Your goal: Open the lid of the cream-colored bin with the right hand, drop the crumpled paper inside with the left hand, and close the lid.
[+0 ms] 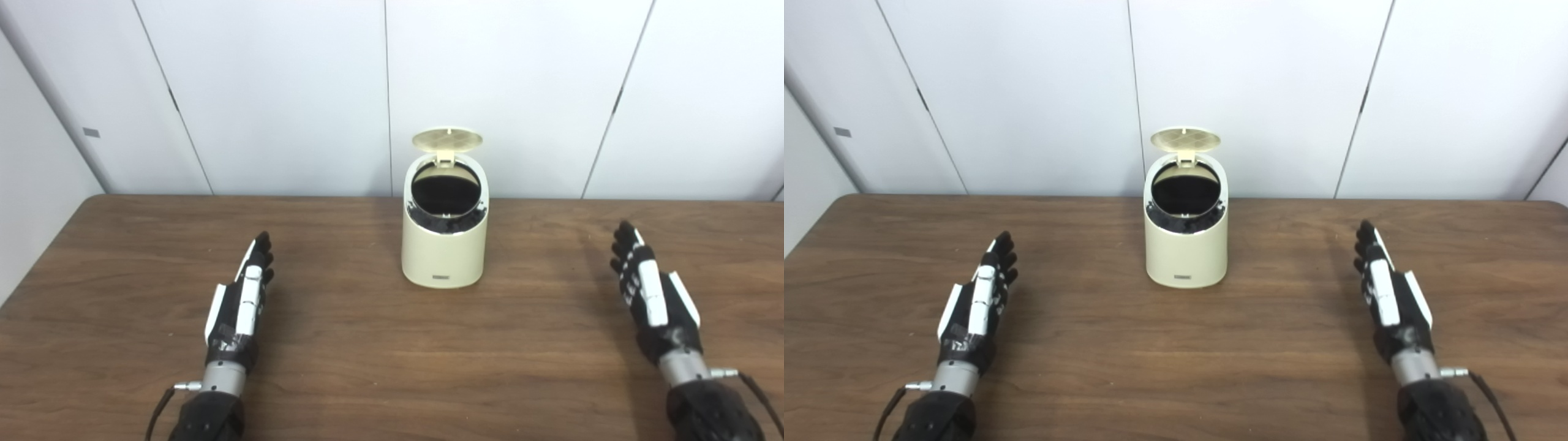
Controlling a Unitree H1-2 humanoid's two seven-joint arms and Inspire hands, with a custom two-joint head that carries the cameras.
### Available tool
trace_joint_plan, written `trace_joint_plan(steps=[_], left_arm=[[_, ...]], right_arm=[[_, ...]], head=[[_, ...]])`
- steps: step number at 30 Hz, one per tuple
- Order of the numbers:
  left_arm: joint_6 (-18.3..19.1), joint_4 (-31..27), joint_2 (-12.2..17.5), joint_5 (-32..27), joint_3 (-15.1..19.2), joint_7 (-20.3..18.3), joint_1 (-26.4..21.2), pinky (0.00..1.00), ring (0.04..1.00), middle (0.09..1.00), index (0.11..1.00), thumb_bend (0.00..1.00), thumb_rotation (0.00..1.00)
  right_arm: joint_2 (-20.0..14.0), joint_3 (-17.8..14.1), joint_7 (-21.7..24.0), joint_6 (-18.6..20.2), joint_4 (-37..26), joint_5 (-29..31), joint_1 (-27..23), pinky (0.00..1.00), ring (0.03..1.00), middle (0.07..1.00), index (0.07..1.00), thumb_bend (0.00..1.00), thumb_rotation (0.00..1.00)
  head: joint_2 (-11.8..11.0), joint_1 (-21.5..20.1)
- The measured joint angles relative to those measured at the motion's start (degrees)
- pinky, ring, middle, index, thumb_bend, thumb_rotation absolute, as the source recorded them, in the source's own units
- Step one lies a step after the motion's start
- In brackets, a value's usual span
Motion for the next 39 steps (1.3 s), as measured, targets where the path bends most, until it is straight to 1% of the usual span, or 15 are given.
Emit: trace_joint_plan(steps=[6, 12, 16, 18, 21, 23, 25, 27, 28, 30, 31, 32, 35, 38, 39], left_arm=[[0.00, 0.16, -0.11, -0.33, 0.09, 0.57, 0.10, 1.00, 1.000, 1.000, 1.000, 0.48, 1.00], [-0.69, 1.02, -0.16, -0.36, 0.06, 0.68, 0.42, 1.00, 1.000, 1.000, 1.000, 0.49, 1.00], [-1.60, 1.30, -0.42, -0.41, 0.07, 0.96, 0.74, 1.00, 1.000, 1.000, 1.000, 0.49, 1.00], [-1.90, 1.31, -0.62, -0.64, 0.07, 0.94, 0.93, 1.00, 1.000, 1.000, 1.000, 0.49, 1.00], [-2.21, 1.46, -0.63, -1.06, 0.10, 0.89, 1.04, 1.00, 1.000, 1.000, 1.000, 0.49, 1.00], [-2.26, 1.53, -0.67, -1.36, 0.13, 0.87, 1.04, 1.00, 1.000, 1.000, 1.000, 0.49, 1.00], [-2.31, 1.60, -0.78, -2.28, 0.16, 0.81, 1.04, 1.00, 1.000, 1.000, 1.000, 0.49, 1.00], [-2.66, 1.85, -0.84, -2.71, 0.13, 0.71, 1.05, 1.00, 1.000, 1.000, 1.000, 0.49, 1.00], [-2.80, 1.93, -0.85, -2.81, 0.11, 0.69, 1.05, 1.00, 1.000, 1.000, 1.000, 0.49, 1.00], [-2.91, 1.95, -0.96, -2.89, 0.12, 0.73, 1.09, 1.00, 1.000, 1.000, 1.000, 0.49, 1.00], [-2.93, 1.95, -1.06, -2.91, 0.13, 0.80, 1.10, 1.00, 1.000, 1.000, 1.000, 0.49, 1.00], [-2.93, 1.94, -1.12, -2.95, 0.14, 0.86, 1.11, 1.00, 1.000, 1.000, 1.000, 0.49, 1.00], [-2.90, 1.95, -1.19, -3.28, 0.21, 0.91, 1.11, 1.00, 1.000, 1.000, 1.000, 0.49, 1.00], [-2.87, 1.95, -1.16, -3.70, 0.30, 0.81, 1.13, 1.00, 1.000, 1.000, 1.000, 0.49, 1.00], [-2.90, 1.95, -1.12, -3.69, 0.29, 0.80, 1.16, 1.00, 1.000, 1.000, 1.000, 0.48, 1.00]], right_arm=[[-0.56, 0.41, -0.08, 3.36, -1.73, -1.94, -3.20, 1.00, 1.000, 0.998, 0.970, 0.67, 1.00], [-1.45, 1.82, 0.17, 5.98, -3.68, -3.89, -6.15, 1.00, 1.000, 0.986, 0.988, 0.67, 1.00], [-1.89, 3.79, 0.30, 6.91, -4.80, -6.62, -8.13, 1.00, 1.000, 0.975, 0.973, 0.67, 1.00], [-2.02, 4.48, 0.31, 7.25, -4.98, -8.12, -9.30, 1.00, 0.968, 0.955, 0.928, 0.64, 1.00], [-2.04, 6.10, 0.42, 7.76, -7.06, -10.66, -11.05, 0.95, 0.947, 0.942, 0.907, 0.59, 1.00], [-2.03, 7.19, 1.20, 9.39, -8.77, -11.78, -12.74, 0.93, 0.957, 0.941, 0.914, 0.56, 1.00], [-2.02, 8.06, 1.65, 11.21, -10.03, -12.52, -14.71, 0.94, 0.972, 0.949, 0.925, 0.54, 1.00], [-2.01, 8.79, 2.23, 12.82, -10.50, -13.21, -16.75, 0.96, 0.977, 0.951, 0.930, 0.56, 1.00], [-1.99, 9.31, 2.48, 13.64, -10.63, -13.67, -17.66, 0.98, 0.983, 0.952, 0.925, 0.58, 1.00], [-1.98, 10.68, 2.81, 14.61, -10.65, -15.40, -19.03, 0.96, 0.979, 0.945, 0.915, 0.61, 1.00], [-1.99, 11.40, 2.94, 14.92, -10.65, -16.36, -19.55, 0.93, 0.964, 0.938, 0.910, 0.61, 1.00], [-2.01, 12.04, 3.09, 15.09, -10.65, -17.41, -19.96, 0.90, 0.948, 0.931, 0.910, 0.60, 1.00], [-3.01, 14.58, 4.24, 15.46, -10.65, -21.03, -20.87, 0.86, 0.924, 0.927, 0.916, 0.56, 1.00], [-4.14, 15.30, 5.64, 16.07, -10.64, -22.68, -21.78, 0.84, 0.910, 0.928, 0.918, 0.54, 1.00], [-4.48, 15.46, 5.93, 16.08, -10.65, -23.24, -22.11, 0.83, 0.902, 0.924, 0.917, 0.54, 1.00]], head=[[0.09, -0.27], [0.00, -0.88], [-0.09, -1.06], [-0.44, -1.49], [-0.53, -1.58], [-0.53, -1.58], [-0.87, -2.19], [-0.88, -2.46], [-1.05, -2.81], [-1.14, -2.99], [-1.14, -2.99], [-0.97, -3.34], [-0.88, -4.30], [-0.97, -4.66], [-0.97, -4.66]])
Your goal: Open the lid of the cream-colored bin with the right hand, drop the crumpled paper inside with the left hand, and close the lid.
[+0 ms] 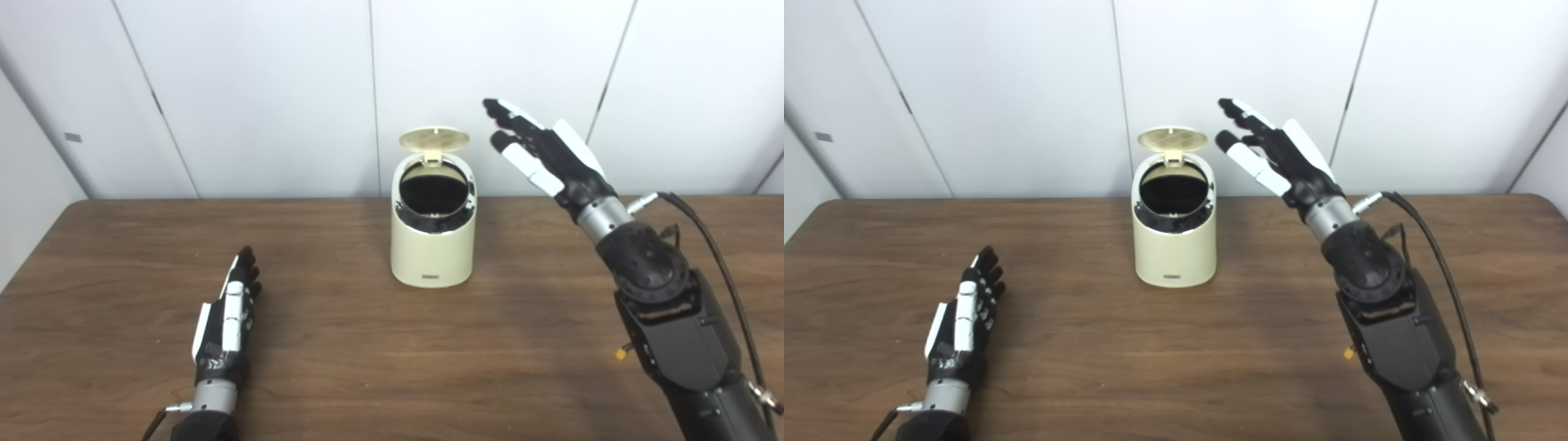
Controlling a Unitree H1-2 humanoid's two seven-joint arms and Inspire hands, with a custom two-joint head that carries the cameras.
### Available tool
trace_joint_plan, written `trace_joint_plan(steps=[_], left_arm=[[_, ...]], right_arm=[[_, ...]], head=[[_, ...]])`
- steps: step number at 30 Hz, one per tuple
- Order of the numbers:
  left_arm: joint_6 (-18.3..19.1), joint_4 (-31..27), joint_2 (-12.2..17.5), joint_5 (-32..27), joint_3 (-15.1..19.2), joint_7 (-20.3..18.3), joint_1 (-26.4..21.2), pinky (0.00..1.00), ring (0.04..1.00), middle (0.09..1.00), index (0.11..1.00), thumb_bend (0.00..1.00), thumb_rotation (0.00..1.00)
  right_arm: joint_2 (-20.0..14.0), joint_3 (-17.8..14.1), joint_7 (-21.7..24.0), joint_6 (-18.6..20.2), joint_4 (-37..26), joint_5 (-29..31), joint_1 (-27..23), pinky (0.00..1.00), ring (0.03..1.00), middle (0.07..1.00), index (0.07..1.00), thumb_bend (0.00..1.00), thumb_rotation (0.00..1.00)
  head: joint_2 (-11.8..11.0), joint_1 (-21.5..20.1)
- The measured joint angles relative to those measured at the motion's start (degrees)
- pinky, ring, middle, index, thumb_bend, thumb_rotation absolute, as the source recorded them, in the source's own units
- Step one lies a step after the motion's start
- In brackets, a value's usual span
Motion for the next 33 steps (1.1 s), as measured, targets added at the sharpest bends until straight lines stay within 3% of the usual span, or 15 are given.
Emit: trace_joint_plan(steps=[7, 14, 22, 33], left_arm=[[-0.03, 0.00, 0.62, -0.22, -0.30, -0.30, 0.24, 1.00, 1.000, 1.000, 1.000, 0.47, 1.00], [0.74, -0.01, 1.34, 0.47, -1.24, -0.46, 0.24, 1.00, 1.000, 1.000, 1.000, 0.47, 1.00], [0.67, -0.01, 1.61, 0.54, -1.38, -0.95, 0.29, 1.00, 1.000, 1.000, 1.000, 0.45, 1.00], [0.57, -0.01, 1.60, 1.32, -1.82, -0.99, 0.34, 1.00, 1.000, 1.000, 1.000, 0.48, 1.00]], right_arm=[[-0.99, 2.19, 0.87, 0.29, 0.00, -4.53, -2.81, 0.87, 0.914, 0.921, 0.913, 0.63, 1.00], [-1.00, 4.56, 4.56, 0.28, 0.00, -6.42, -4.82, 0.86, 0.922, 0.936, 0.930, 0.60, 1.00], [-1.67, 8.46, 7.50, 0.32, -1.82, -13.68, -5.07, 0.87, 0.945, 0.934, 0.917, 0.59, 1.00], [-1.51, 9.00, 9.75, 0.28, -1.75, -15.95, -5.96, 0.91, 0.991, 0.935, 0.922, 0.63, 1.00]], head=[[-0.35, -0.26], [-0.35, -0.09], [-0.44, 0.18], [-0.09, 0.53]])
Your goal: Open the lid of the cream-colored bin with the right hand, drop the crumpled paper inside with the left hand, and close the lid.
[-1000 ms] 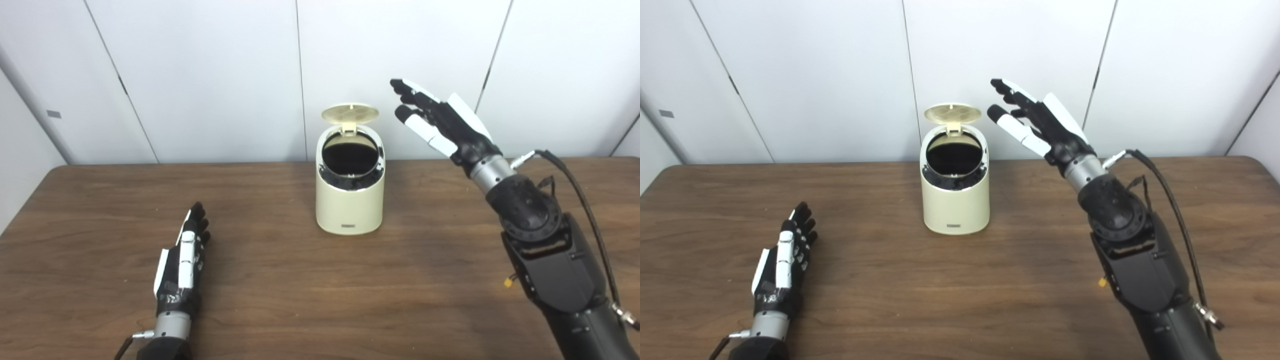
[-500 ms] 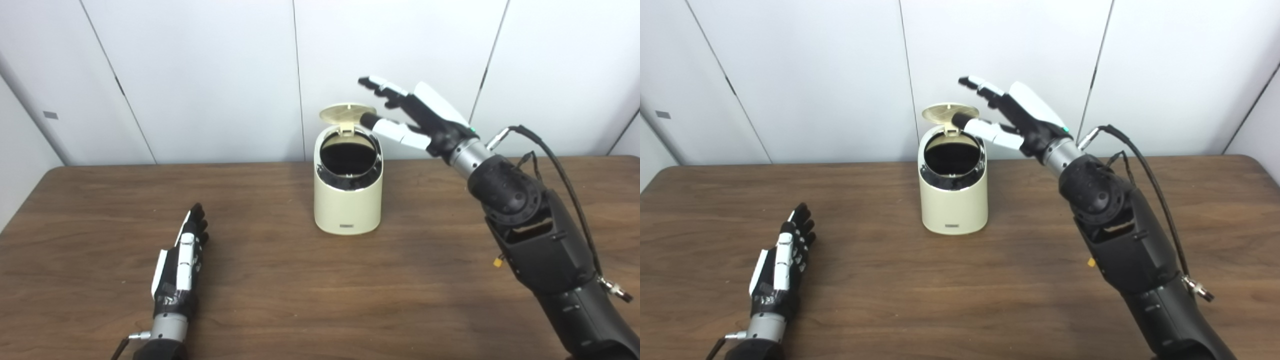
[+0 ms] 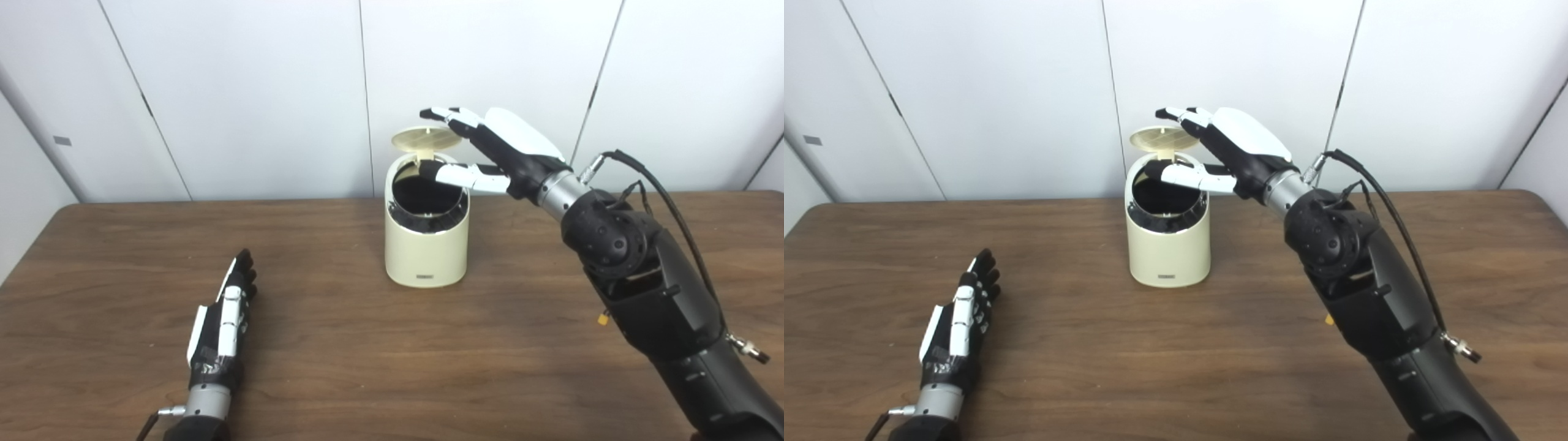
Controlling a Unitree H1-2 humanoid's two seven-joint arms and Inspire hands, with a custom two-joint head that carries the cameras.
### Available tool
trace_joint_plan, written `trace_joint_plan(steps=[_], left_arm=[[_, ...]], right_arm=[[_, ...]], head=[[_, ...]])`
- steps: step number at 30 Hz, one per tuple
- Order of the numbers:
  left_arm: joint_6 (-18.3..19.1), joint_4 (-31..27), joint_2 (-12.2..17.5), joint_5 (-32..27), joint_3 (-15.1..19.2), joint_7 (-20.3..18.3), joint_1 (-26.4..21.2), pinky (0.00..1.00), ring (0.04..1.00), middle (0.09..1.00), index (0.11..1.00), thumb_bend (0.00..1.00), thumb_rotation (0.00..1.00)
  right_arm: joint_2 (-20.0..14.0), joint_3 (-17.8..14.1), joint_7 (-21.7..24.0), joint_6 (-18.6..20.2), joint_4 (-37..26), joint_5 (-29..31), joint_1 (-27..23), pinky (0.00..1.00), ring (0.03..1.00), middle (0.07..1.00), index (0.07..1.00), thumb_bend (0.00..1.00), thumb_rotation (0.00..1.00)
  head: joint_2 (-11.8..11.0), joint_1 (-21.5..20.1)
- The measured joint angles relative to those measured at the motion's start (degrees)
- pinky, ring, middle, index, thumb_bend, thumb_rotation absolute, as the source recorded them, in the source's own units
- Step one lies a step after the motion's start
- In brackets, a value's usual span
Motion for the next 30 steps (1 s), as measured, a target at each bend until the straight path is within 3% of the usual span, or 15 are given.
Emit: trace_joint_plan(steps=[4, 21, 30], left_arm=[[-0.03, 0.00, 0.00, 0.14, -0.07, 0.02, 0.00, 1.00, 1.000, 1.000, 1.000, 0.48, 1.00], [0.14, -0.08, -0.01, 0.39, -0.37, 0.05, -0.01, 1.00, 1.000, 1.000, 1.000, 0.48, 1.00], [0.12, -0.08, -0.02, 0.80, -0.60, 0.21, -0.02, 1.00, 1.000, 1.000, 1.000, 0.48, 1.00]], right_arm=[[-0.06, 0.18, 2.05, 0.21, -0.12, -0.74, 0.02, 0.95, 1.000, 0.952, 0.923, 0.64, 1.00], [-3.81, 0.53, 6.06, -0.29, -3.36, -2.41, 2.76, 0.94, 1.000, 0.949, 0.925, 0.62, 1.00], [-4.81, 1.73, 7.81, -2.37, -4.37, -3.85, 4.36, 0.99, 1.000, 0.946, 0.925, 0.60, 1.00]], head=[[0.09, 0.18], [0.79, 0.70], [1.14, 0.88]])
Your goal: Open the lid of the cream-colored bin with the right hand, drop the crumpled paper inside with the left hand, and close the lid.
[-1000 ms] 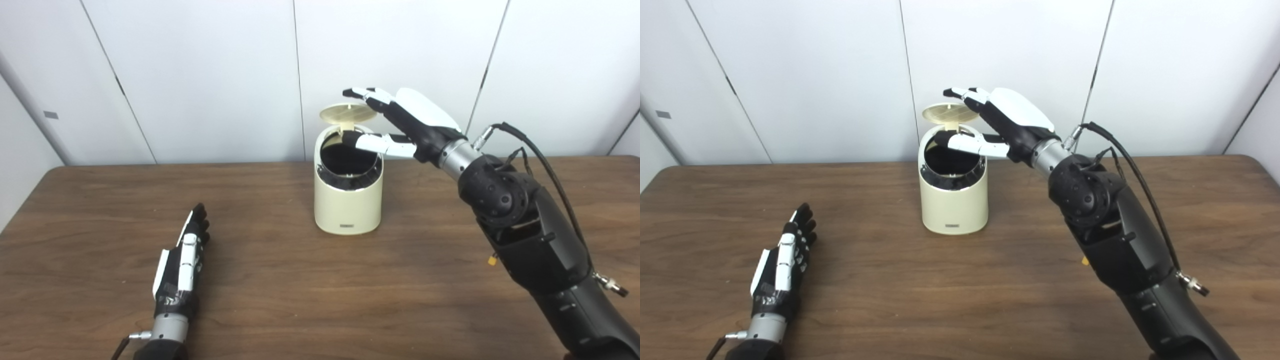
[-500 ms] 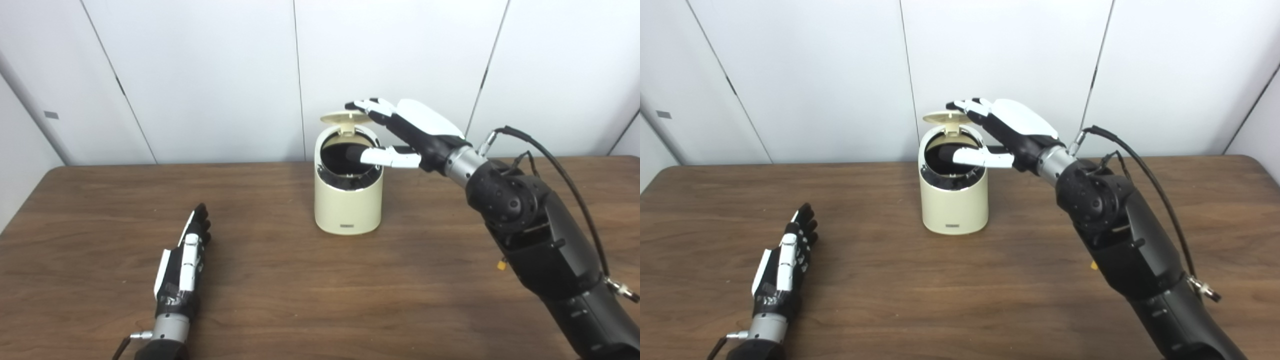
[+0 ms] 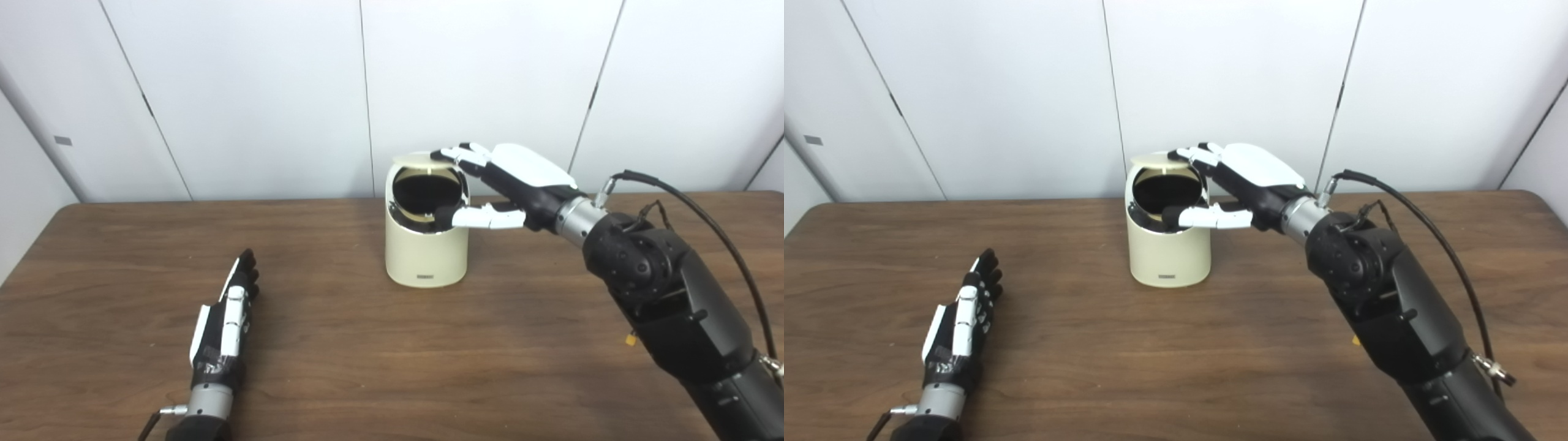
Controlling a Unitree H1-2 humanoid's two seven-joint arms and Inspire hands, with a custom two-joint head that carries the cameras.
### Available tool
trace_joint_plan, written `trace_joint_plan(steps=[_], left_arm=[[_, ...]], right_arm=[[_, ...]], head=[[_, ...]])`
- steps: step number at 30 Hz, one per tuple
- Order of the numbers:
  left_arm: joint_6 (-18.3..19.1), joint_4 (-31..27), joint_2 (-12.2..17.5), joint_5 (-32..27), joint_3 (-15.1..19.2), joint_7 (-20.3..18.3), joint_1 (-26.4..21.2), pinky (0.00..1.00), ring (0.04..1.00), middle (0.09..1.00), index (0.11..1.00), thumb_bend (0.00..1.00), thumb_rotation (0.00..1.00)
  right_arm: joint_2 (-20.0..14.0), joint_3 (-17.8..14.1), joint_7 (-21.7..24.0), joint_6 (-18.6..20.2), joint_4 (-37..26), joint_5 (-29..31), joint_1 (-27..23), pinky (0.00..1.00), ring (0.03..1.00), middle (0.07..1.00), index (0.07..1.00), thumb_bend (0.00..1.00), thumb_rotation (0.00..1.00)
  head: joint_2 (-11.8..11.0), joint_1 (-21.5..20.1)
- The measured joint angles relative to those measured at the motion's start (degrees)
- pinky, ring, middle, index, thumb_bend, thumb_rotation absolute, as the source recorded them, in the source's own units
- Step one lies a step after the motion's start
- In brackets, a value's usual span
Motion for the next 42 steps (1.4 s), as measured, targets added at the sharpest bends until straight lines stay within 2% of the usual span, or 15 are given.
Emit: trace_joint_plan(steps=[8, 16, 37, 42], left_arm=[[-0.10, 0.00, -0.01, 0.91, -0.38, 0.57, 0.00, 1.00, 1.000, 1.000, 1.000, 0.46, 1.00], [-0.24, 0.02, -0.01, 1.57, -0.78, 0.80, -0.01, 1.00, 1.000, 1.000, 1.000, 0.49, 1.00], [-0.41, 0.22, -0.56, 1.67, -0.87, 1.40, -0.10, 1.00, 1.000, 1.000, 1.000, 0.50, 1.00], [-0.18, 0.18, -0.74, 1.38, -0.87, 1.45, -0.10, 1.00, 1.000, 1.000, 1.000, 0.49, 1.00]], right_arm=[[-0.21, 2.39, 0.46, -0.79, -1.00, -3.67, 1.87, 1.00, 1.000, 0.958, 0.918, 0.64, 1.00], [-0.26, 4.08, 0.47, -3.90, -1.00, -7.11, 1.92, 1.00, 1.000, 0.957, 0.903, 0.66, 1.00], [-0.33, 4.23, 1.96, -4.92, -1.05, -9.46, 2.20, 1.00, 1.000, 0.957, 0.898, 0.69, 1.00], [-0.55, 4.90, 4.39, -4.06, -1.06, -11.66, 1.24, 1.00, 1.000, 0.941, 0.879, 0.70, 1.00]], head=[[0.35, 0.17], [0.61, 0.61], [1.58, 1.58], [1.76, 1.76]])
